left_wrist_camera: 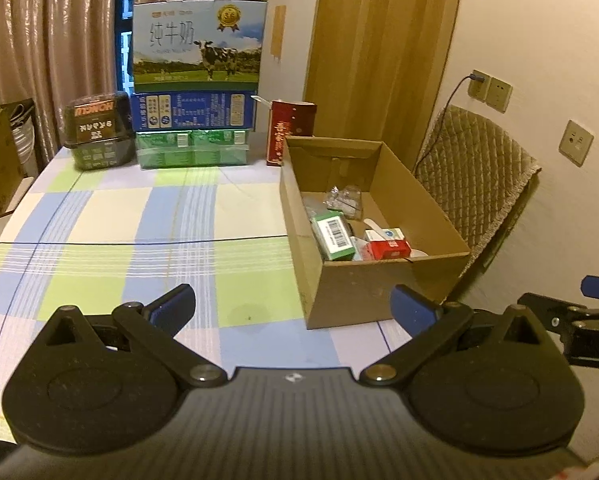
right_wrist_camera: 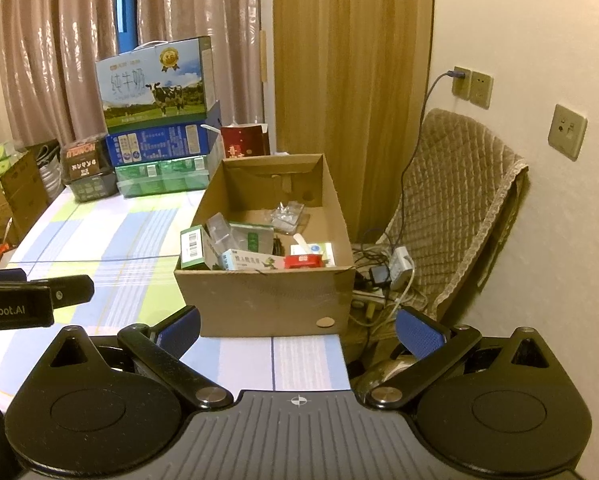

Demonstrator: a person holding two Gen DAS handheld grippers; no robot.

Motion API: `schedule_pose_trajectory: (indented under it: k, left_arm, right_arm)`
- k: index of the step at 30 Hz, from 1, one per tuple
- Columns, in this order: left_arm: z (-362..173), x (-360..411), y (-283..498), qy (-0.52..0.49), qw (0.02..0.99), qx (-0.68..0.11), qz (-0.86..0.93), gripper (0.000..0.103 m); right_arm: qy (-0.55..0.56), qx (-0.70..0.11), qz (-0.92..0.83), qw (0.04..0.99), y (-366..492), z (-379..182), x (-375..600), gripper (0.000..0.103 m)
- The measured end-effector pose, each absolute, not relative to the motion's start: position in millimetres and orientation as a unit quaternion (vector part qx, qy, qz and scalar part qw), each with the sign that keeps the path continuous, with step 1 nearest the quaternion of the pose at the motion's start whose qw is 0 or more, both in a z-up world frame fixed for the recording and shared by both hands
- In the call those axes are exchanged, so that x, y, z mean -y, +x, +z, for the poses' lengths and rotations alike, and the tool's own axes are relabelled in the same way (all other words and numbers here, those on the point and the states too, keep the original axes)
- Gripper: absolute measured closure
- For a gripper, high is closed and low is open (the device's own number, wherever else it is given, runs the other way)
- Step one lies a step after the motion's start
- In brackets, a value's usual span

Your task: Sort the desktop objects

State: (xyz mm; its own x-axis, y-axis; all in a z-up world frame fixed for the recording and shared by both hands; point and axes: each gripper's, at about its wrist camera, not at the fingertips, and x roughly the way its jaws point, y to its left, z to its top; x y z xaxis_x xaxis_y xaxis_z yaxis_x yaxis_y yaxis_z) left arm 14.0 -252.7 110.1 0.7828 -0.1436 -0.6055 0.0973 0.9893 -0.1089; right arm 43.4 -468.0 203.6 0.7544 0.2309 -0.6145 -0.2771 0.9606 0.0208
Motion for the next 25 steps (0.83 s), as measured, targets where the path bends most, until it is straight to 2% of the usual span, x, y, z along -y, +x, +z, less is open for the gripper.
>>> schedule_pose_trajectory:
  k: [25]
  left_arm:
    - [105.6, 267.3, 18.2, -0.04, 0.942, -0.321, -0.092, 0.001]
  right_arm:
    - [-0.033, -0.332, 0.131, 0.934, 47.6, 196.1, 472.3, 0.002]
